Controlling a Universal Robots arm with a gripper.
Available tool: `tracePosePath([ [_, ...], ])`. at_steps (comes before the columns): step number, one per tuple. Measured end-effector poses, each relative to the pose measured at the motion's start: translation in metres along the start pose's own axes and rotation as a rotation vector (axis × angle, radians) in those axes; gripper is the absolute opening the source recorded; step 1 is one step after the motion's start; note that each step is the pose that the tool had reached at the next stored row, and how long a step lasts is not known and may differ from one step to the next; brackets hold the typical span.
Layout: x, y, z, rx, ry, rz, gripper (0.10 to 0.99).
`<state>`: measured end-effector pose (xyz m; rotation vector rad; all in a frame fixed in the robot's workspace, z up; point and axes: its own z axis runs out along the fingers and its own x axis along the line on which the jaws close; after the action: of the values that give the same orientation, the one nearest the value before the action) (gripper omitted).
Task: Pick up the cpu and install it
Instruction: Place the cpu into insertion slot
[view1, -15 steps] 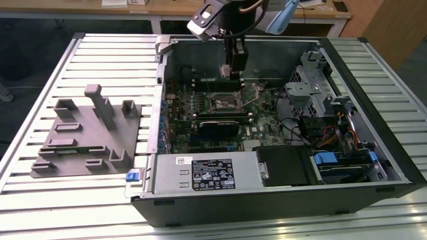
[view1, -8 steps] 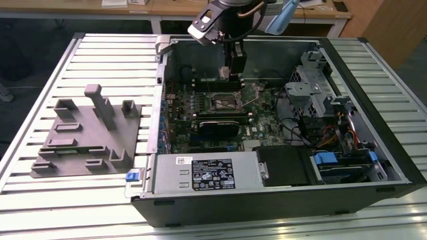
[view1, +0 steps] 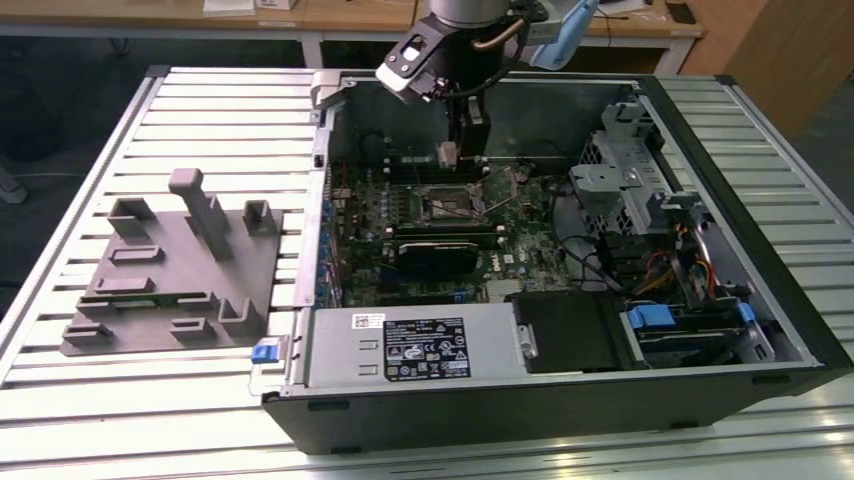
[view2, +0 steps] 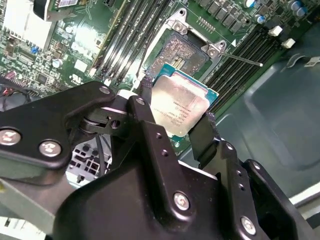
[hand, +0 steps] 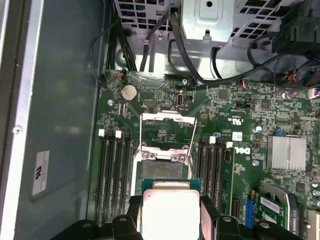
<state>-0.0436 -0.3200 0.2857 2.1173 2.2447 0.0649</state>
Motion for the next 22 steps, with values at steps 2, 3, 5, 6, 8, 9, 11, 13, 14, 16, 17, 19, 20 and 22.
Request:
tracePosePath([
  [2,0.0,-0.0002,0.0036,0.0,-0.0001,0.0,0.545],
  [3,0.0001,-0.0004,0.0054,0.0,0.0,0.0,0.545],
  [5,0.0001,-0.0006,0.0081,0.0,-0.0002,0.0,0.545],
  [6,0.0001,-0.0006,0.0092,0.0,-0.0005,0.0,0.545],
  [8,0.0001,-0.0008,0.0118,0.0,-0.0011,0.0,0.545],
  [9,0.0002,-0.0009,0.0135,0.0,-0.0011,0.0,0.545],
  [11,0.0002,-0.0011,0.0166,0.0,-0.0011,0.0,0.545],
  [13,0.0002,-0.0012,0.0184,0.0,-0.001,0.0,0.545],
  [14,0.0002,-0.0013,0.0189,0.0,-0.0011,0.0,0.545],
  [16,0.0003,-0.0015,0.0215,0.0,-0.0011,0.0,0.545],
  [17,0.0002,-0.0016,0.0233,0.0,-0.0011,0.0,0.545],
  [19,0.0003,-0.0019,0.0269,0.0,-0.001,0.0,0.545],
  [20,0.0003,-0.002,0.0286,0.0,-0.0012,0.0,0.545],
  [22,0.0003,-0.0022,0.0323,0.0,-0.0012,0.0,0.545],
])
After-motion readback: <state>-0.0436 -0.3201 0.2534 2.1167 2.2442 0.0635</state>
